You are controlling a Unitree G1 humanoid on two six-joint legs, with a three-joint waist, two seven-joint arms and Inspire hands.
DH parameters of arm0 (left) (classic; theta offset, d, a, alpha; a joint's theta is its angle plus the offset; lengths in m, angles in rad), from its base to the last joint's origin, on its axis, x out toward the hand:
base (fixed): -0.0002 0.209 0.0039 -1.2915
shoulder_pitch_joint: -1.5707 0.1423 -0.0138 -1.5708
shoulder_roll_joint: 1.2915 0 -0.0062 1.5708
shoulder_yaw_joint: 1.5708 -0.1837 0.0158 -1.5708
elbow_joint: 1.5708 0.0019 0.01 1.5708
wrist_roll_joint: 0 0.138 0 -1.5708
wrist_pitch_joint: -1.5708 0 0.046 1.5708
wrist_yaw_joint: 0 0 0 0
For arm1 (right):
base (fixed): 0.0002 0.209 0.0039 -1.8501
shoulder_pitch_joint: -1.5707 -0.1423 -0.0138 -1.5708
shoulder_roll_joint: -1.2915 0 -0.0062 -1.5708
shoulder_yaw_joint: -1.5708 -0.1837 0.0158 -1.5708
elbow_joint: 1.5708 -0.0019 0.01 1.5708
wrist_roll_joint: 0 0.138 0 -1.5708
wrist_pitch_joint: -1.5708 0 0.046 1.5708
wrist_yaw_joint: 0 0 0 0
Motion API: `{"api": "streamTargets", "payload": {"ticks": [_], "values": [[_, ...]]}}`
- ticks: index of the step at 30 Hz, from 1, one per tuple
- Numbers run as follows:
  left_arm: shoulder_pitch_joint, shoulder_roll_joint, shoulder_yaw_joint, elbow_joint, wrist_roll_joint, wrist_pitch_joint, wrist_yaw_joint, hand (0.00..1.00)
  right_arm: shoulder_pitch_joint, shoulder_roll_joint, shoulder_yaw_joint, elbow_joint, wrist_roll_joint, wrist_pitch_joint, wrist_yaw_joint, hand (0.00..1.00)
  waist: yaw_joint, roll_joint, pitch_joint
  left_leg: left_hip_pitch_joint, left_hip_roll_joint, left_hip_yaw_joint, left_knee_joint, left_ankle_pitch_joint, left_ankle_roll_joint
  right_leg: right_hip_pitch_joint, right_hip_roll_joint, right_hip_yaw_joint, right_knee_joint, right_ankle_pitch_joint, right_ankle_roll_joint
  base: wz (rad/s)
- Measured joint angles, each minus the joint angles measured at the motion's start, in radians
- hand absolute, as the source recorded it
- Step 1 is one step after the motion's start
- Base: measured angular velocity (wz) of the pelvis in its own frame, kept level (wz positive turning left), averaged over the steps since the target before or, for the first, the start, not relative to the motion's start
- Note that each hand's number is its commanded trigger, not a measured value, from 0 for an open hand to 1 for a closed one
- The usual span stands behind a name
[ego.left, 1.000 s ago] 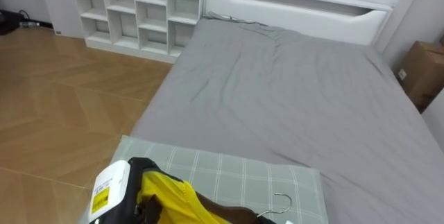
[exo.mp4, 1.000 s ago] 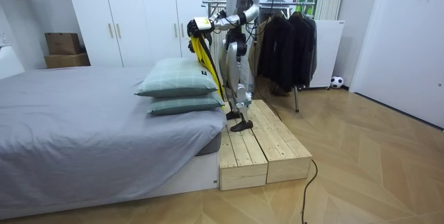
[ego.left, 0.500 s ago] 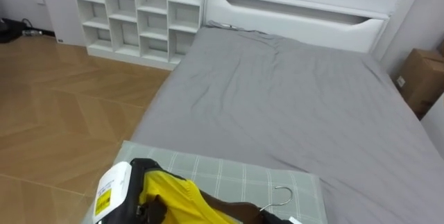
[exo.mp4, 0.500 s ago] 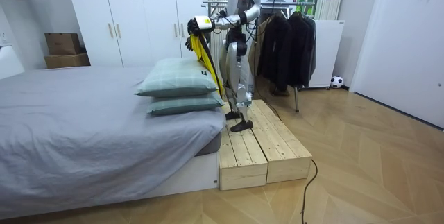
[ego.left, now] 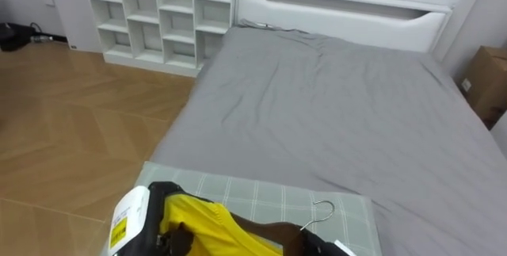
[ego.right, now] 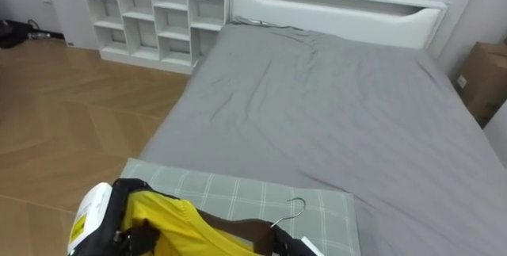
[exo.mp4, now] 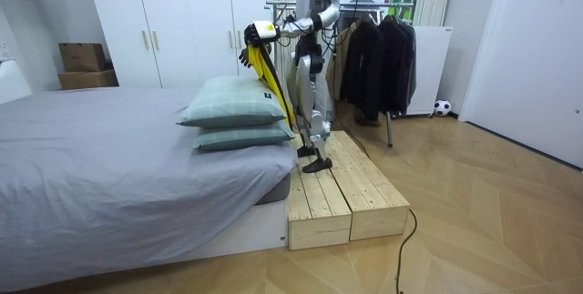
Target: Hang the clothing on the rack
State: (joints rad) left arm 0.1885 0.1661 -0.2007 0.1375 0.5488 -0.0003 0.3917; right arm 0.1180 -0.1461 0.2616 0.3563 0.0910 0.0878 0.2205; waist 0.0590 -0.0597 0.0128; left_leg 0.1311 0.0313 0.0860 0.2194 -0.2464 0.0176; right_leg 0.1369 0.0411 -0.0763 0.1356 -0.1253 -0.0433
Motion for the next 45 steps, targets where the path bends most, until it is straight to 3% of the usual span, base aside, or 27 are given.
{"api": "streamTargets", "payload": {"ticks": [13, 18, 26, 31, 40, 45], "values": [[0.0, 0.005, -0.025, -0.002, -0.037, 0.0, -0.005, 1.0, -0.001, 0.003, 0.0, 0.059, 0.126, -0.025, -0.027, 0.0, -0.009, 0.007, -0.0042, 0.004, -0.006, -0.017, -0.007, 0.0, 0.0, 0.008, -0.004, -0.019, -0.001, 0.0, 0.0, 0.03], [0.0, 0.003, -0.03, -0.014, -0.048, 0.0, -0.006, 1.0, -0.001, 0.004, 0.003, 0.07, 0.147, -0.027, -0.029, 0.0, -0.009, 0.01, -0.0029, 0.005, -0.006, -0.019, -0.009, 0.0, 0.0, 0.009, -0.004, -0.021, -0.002, 0.0, 0.0, 0.0], [-0.001, 0.005, -0.034, -0.143, -0.068, -0.006, -0.006, 1.0, -0.02, 0.024, 0.003, 0.07, 0.148, -0.049, -0.037, 0.0, -0.022, 0.01, -0.002, 0.005, -0.008, -0.024, -0.011, 0.001, 0.001, 0.011, -0.005, -0.026, -0.003, -0.002, 0.003, 0.0], [-0.002, 0.007, -0.035, -0.164, -0.067, -0.007, -0.006, 1.0, -0.034, 0.028, 0.003, 0.07, 0.159, -0.085, -0.048, 0.0, -0.03, 0.012, 0.0016, 0.006, -0.008, -0.029, -0.013, 0.001, 0.001, 0.012, -0.005, -0.029, -0.003, -0.002, 0.003, 0.02], [-0.031, 0.01, -0.035, -0.227, -0.067, -0.016, -0.005, 1.0, -0.035, 0.028, 0.003, 0.057, 0.188, -0.088, -0.064, 0.0, -0.033, 0.019, 0.0055, 0.005, -0.007, -0.032, -0.015, 0.001, 0.001, 0.007, -0.005, -0.032, -0.003, -0.002, 0.003, 0.01], [-0.037, 0.008, -0.035, -0.227, -0.067, -0.028, -0.006, 1.0, -0.035, 0.028, 0.003, 0.057, 0.188, -0.109, -0.063, 0.0, -0.045, 0.023, 0.0058, 0.013, -0.007, -0.031, -0.016, 0.002, 0.002, 0.012, -0.005, -0.032, -0.002, -0.002, 0.003, 0.0]]}}
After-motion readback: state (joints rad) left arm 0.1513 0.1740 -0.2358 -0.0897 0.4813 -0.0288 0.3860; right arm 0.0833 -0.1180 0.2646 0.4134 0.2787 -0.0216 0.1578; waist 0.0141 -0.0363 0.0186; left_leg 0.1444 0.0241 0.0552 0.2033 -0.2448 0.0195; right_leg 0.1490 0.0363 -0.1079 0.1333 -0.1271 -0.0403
